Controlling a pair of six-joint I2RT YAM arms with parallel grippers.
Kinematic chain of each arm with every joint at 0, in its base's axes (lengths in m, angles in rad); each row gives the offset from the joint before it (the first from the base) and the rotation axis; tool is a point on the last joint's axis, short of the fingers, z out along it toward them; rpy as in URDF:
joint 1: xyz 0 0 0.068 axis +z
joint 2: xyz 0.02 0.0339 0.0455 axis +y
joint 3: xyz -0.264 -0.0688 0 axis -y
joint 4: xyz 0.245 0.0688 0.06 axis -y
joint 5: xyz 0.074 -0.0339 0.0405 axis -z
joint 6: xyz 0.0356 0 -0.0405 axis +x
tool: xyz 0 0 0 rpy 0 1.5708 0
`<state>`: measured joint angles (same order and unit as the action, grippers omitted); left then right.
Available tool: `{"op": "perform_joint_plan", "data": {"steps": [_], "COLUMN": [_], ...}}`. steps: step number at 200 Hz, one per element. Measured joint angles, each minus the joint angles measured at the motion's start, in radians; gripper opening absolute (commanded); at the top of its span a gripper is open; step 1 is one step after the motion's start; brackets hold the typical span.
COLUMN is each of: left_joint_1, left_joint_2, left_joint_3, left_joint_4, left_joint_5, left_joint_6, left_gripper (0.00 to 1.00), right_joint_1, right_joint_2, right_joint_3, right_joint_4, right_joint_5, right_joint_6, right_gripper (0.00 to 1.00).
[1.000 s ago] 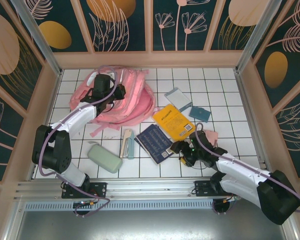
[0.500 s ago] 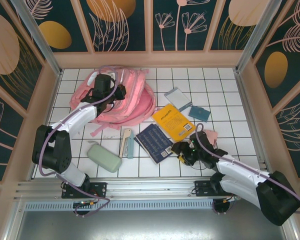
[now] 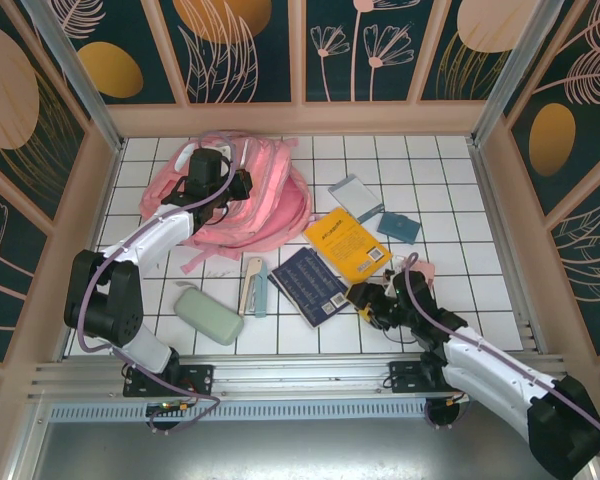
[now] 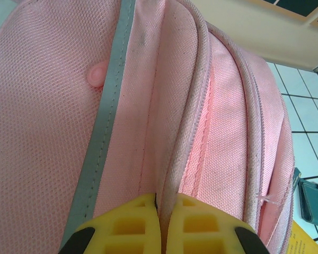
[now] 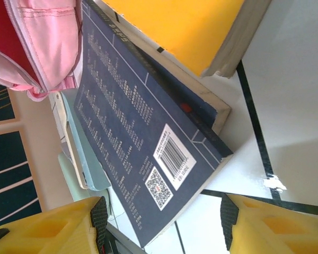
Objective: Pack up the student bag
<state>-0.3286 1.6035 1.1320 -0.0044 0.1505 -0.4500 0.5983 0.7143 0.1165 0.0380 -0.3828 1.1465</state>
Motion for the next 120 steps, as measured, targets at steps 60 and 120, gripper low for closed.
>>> {"op": "perform_joint_plan", "data": {"steps": [60,120], "left_joint_1": [0.0,0.0], "left_joint_2": [0.0,0.0], "left_joint_3": [0.0,0.0], "left_joint_4": [0.0,0.0], "left_joint_5": [0.0,0.0], "left_joint_6": [0.0,0.0], "left_gripper": [0.0,0.0], "right_joint_1": [-0.017,-0.021], "right_joint_2": [0.159,0.239], "right_joint_3": [-0.002,0.006], "right_joint_4": [0.118,0.175], "right_joint_5": [-0.016,-0.025], "right_joint_6": [-0.009,-0.015], "right_gripper": [0.59,0.58]}}
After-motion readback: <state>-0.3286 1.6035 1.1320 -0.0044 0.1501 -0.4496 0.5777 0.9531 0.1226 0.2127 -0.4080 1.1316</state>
